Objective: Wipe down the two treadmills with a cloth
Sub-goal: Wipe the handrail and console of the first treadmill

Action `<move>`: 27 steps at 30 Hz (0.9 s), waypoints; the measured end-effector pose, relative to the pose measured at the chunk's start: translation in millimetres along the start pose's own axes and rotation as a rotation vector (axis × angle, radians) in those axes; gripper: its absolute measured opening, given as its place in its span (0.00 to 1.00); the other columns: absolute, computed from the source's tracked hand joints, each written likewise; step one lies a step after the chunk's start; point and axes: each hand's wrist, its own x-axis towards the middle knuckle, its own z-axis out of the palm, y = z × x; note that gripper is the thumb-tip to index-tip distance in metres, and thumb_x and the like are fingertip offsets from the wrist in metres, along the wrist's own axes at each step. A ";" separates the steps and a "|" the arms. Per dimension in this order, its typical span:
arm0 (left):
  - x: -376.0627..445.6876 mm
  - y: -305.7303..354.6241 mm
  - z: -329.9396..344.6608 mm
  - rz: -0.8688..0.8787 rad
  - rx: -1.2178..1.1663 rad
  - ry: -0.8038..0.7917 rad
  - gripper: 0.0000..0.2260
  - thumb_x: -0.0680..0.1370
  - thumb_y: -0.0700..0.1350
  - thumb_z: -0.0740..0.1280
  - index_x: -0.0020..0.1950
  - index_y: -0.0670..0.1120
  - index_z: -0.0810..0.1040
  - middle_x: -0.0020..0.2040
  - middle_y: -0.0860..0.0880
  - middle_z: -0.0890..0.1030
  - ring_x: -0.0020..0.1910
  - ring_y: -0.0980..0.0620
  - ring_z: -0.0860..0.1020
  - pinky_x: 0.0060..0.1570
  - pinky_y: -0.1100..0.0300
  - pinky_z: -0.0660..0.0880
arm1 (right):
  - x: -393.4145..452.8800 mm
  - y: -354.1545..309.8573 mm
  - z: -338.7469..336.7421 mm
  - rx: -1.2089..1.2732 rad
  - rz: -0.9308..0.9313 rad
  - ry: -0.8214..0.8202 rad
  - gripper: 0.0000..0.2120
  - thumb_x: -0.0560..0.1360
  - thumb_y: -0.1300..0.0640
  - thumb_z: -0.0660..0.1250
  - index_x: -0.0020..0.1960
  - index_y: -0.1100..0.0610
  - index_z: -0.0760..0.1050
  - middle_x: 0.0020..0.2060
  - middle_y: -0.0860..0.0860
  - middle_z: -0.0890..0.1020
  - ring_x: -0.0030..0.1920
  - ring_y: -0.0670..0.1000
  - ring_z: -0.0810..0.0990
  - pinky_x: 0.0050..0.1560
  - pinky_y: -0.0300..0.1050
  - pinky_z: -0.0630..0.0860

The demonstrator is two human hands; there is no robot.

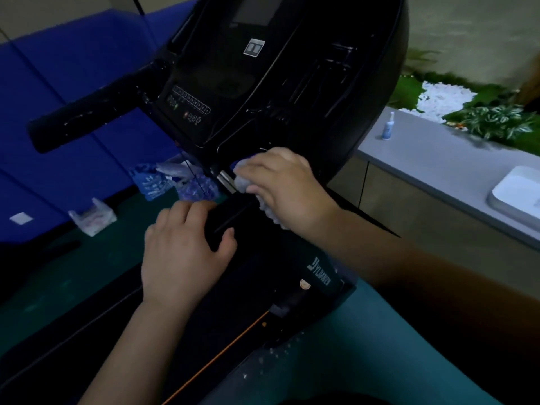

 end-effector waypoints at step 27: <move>0.3 -3.7 1.4 0.024 0.026 0.014 0.21 0.73 0.60 0.61 0.60 0.50 0.76 0.49 0.49 0.76 0.48 0.46 0.74 0.46 0.50 0.71 | -25.8 21.6 3.9 -0.137 0.346 0.641 0.13 0.76 0.64 0.65 0.59 0.57 0.78 0.58 0.57 0.77 0.57 0.55 0.72 0.60 0.38 0.62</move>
